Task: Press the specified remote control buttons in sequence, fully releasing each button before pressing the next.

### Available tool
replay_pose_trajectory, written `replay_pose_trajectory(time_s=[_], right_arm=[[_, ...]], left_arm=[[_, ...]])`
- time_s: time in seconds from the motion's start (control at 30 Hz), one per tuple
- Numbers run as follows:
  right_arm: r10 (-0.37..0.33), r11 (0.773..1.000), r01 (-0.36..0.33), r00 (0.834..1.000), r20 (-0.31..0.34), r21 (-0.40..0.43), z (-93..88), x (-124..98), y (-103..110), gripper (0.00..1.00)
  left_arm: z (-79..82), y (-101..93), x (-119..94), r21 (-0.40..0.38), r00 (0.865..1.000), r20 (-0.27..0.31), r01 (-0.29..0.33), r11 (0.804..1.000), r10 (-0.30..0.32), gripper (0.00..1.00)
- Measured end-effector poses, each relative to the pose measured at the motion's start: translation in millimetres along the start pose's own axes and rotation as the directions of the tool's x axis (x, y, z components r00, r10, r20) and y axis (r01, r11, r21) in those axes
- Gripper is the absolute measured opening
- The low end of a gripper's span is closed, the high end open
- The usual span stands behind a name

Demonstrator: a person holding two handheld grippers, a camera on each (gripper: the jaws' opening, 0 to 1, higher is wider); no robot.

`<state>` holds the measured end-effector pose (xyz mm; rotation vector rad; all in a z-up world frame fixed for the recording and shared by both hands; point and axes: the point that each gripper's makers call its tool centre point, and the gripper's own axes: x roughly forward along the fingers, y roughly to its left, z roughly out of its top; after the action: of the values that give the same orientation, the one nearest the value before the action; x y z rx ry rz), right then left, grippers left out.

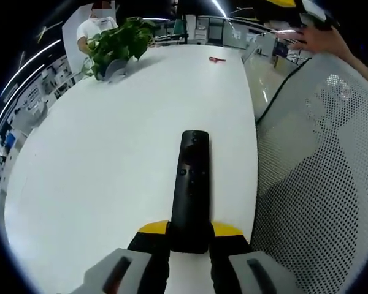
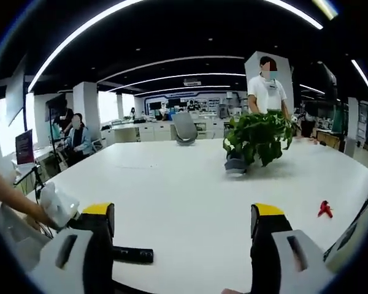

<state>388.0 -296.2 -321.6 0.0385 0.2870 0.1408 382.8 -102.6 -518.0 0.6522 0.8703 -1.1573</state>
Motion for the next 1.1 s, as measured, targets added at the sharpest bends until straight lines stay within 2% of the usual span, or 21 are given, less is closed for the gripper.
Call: replay_pose_trajectory(time_s=[0.3,0.43,0.63,0.93,1.1], right_arm=[[-0.026,1.000,0.026,1.000,0.007,0.004,0.4,1,-6,1.00],[-0.035,0.999,0.035,0.999,-0.030,-0.003,-6.9,3,-7,1.00],[-0.037,0.999,0.036,0.998,-0.047,-0.020,-10.6,4,-7,1.00],[-0.058,0.998,0.054,0.992,-0.112,-0.039,-22.7,6,-10,1.00],[-0.065,0.997,0.059,0.990,-0.127,-0.053,-25.6,5,-11,0.96]], left_arm=[[14.0,30.3,-10,0.016,0.999,0.013,-0.039,0.999,0.039,0.23],[13.7,43.2,-12,0.013,0.998,0.009,-0.055,0.998,0.054,0.23],[19.0,58.5,-16,0.010,0.998,0.017,-0.067,0.998,0.067,0.23],[36.1,81.3,-13,0.103,0.997,-0.001,-0.074,0.992,0.075,0.23],[45.7,97.3,-9,0.143,0.997,-0.008,-0.078,0.987,0.080,0.23]])
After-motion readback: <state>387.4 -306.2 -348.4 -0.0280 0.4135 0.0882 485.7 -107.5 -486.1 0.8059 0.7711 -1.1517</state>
